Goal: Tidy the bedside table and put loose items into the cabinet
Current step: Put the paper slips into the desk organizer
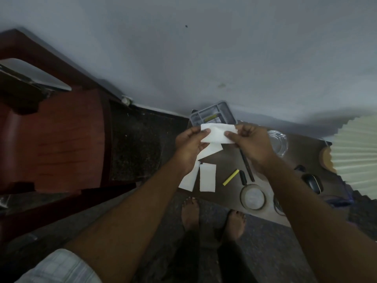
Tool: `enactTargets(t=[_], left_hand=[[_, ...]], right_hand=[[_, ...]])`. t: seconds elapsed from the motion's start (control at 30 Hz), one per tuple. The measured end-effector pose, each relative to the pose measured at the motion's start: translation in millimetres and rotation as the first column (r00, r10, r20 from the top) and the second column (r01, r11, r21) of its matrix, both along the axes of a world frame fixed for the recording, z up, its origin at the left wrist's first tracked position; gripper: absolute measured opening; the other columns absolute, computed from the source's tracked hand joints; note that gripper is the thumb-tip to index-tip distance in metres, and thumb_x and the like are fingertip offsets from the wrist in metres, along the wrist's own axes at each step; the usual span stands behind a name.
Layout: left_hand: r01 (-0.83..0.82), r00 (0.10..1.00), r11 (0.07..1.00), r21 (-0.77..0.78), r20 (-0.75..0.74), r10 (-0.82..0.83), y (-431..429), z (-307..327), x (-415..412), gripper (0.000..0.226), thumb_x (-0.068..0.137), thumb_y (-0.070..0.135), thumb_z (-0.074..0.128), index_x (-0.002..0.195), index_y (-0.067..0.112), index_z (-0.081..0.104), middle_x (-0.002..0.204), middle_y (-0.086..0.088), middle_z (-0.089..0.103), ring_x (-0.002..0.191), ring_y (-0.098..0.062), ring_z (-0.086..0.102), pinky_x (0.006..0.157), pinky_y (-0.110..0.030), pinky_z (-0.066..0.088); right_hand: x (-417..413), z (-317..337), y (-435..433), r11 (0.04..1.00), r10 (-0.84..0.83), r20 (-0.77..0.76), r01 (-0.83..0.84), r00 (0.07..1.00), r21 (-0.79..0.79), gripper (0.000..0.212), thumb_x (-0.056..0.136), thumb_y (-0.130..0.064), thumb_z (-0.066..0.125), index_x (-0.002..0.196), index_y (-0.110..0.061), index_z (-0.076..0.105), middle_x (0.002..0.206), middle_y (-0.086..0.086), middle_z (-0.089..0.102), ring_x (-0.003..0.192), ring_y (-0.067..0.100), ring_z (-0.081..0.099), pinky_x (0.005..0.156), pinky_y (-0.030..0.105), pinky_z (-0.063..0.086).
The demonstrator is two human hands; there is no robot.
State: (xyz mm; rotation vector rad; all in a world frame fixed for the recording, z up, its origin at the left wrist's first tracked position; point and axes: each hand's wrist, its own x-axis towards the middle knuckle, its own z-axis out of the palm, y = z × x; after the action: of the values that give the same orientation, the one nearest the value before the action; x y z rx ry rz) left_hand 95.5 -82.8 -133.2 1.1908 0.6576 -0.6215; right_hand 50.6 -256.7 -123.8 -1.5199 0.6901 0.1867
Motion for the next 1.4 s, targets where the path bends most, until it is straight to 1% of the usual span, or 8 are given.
enactTargets(t=[0.1, 0.2, 0.37, 0.47, 0.63, 0.9, 1.2, 1.4], left_hand=[[-0.014, 1.000, 1.000, -0.005, 0.015, 0.014, 2.3, 1.0, 5.9, 0.020, 0.082, 0.001, 0.077, 0.101, 0.006, 0.071, 0.107, -0.015, 0.075, 0.095, -0.027, 0.075, 0.078, -0.033, 0.062], [-0.049, 0.998, 0.999, 0.002, 0.039, 0.049, 8.1, -2.0, 9.4, 0.020, 0.081, -0.003, 0.075, 0.097, 0.008, 0.070, 0.100, -0.015, 0.076, 0.090, -0.027, 0.076, 0.079, -0.035, 0.062], [-0.059, 0.997, 0.998, -0.007, 0.057, 0.059, 21.4, -6.8, 11.5, 0.025, 0.083, -0.001, 0.074, 0.107, 0.007, 0.068, 0.095, -0.010, 0.078, 0.090, -0.024, 0.077, 0.075, -0.033, 0.063], [-0.062, 0.997, 0.998, 0.009, 0.043, 0.062, 25.1, -9.0, 9.9, 0.027, 0.084, -0.001, 0.074, 0.110, 0.005, 0.068, 0.094, -0.010, 0.079, 0.090, -0.023, 0.077, 0.069, -0.027, 0.061], [-0.052, 0.999, 0.997, 0.051, 0.002, 0.052, 26.5, -12.8, 5.5, 0.024, 0.081, 0.001, 0.077, 0.102, 0.012, 0.071, 0.095, -0.008, 0.079, 0.090, -0.022, 0.077, 0.072, -0.026, 0.061], [-0.023, 0.998, 0.993, 0.119, -0.063, 0.031, 27.0, -17.3, 0.1, 0.024, 0.080, 0.005, 0.078, 0.101, 0.016, 0.073, 0.103, -0.009, 0.077, 0.097, -0.026, 0.074, 0.077, -0.034, 0.058], [0.017, 0.995, 0.992, 0.124, -0.101, -0.004, 33.1, -19.6, -5.0, 0.021, 0.083, 0.005, 0.075, 0.099, 0.018, 0.072, 0.102, -0.010, 0.077, 0.083, -0.019, 0.072, 0.069, -0.030, 0.055], [0.036, 0.992, 0.991, 0.132, -0.124, -0.019, 36.0, -23.5, -7.8, 0.027, 0.084, 0.007, 0.074, 0.111, 0.011, 0.071, 0.106, -0.011, 0.076, 0.085, -0.020, 0.071, 0.070, -0.031, 0.054]], right_hand=[[22.0, 6.5, -8.3, 0.978, 0.112, 0.069, -0.098, 0.991, -0.182, 0.008, 0.084, -0.012, 0.080, 0.086, -0.018, 0.075, 0.075, -0.004, 0.075, 0.063, 0.003, 0.067, 0.060, 0.022, 0.056], [47.4, 10.9, -14.9, 0.922, 0.228, 0.074, -0.191, 0.971, -0.336, 0.009, 0.085, -0.011, 0.078, 0.093, -0.008, 0.075, 0.088, 0.021, 0.073, 0.072, 0.014, 0.062, 0.072, 0.038, 0.055], [81.0, 17.7, -20.3, 0.768, 0.420, 0.069, -0.314, 0.905, -0.558, 0.009, 0.087, -0.012, 0.073, 0.094, -0.018, 0.076, 0.089, 0.002, 0.075, 0.083, 0.013, 0.069, 0.079, 0.023, 0.054], [94.1, 17.0, -18.2, 0.699, 0.486, 0.047, -0.356, 0.873, -0.620, 0.013, 0.086, -0.011, 0.070, 0.092, -0.020, 0.076, 0.082, -0.008, 0.070, 0.079, 0.009, 0.066, 0.067, 0.000, 0.041], [104.4, 12.7, -15.6, 0.629, 0.528, 0.011, -0.383, 0.849, -0.676, 0.022, 0.084, -0.002, 0.064, 0.091, -0.018, 0.078, 0.075, -0.010, 0.066, 0.067, 0.002, 0.059, 0.061, -0.001, 0.038], [113.0, 16.3, -12.9, 0.426, 0.720, -0.054, -0.501, 0.692, -0.753, 0.023, 0.085, 0.005, 0.059, 0.098, -0.003, 0.076, 0.098, 0.014, 0.072, 0.086, 0.028, 0.065, 0.079, 0.035, 0.052], [128.2, 8.3, 14.3, 0.128, 0.793, -0.295, -0.620, 0.533, -0.775, 0.029, 0.086, 0.000, 0.058, 0.110, -0.004, 0.074, 0.113, 0.019, 0.065, 0.105, 0.037, 0.061, 0.085, 0.041, 0.050], [128.7, 0.1, 27.9, 0.030, 0.775, -0.382, -0.633, 0.503, -0.773, 0.029, 0.089, -0.003, 0.059, 0.114, -0.005, 0.072, 0.119, 0.017, 0.060, 0.112, 0.035, 0.056, 0.087, 0.042, 0.052]])
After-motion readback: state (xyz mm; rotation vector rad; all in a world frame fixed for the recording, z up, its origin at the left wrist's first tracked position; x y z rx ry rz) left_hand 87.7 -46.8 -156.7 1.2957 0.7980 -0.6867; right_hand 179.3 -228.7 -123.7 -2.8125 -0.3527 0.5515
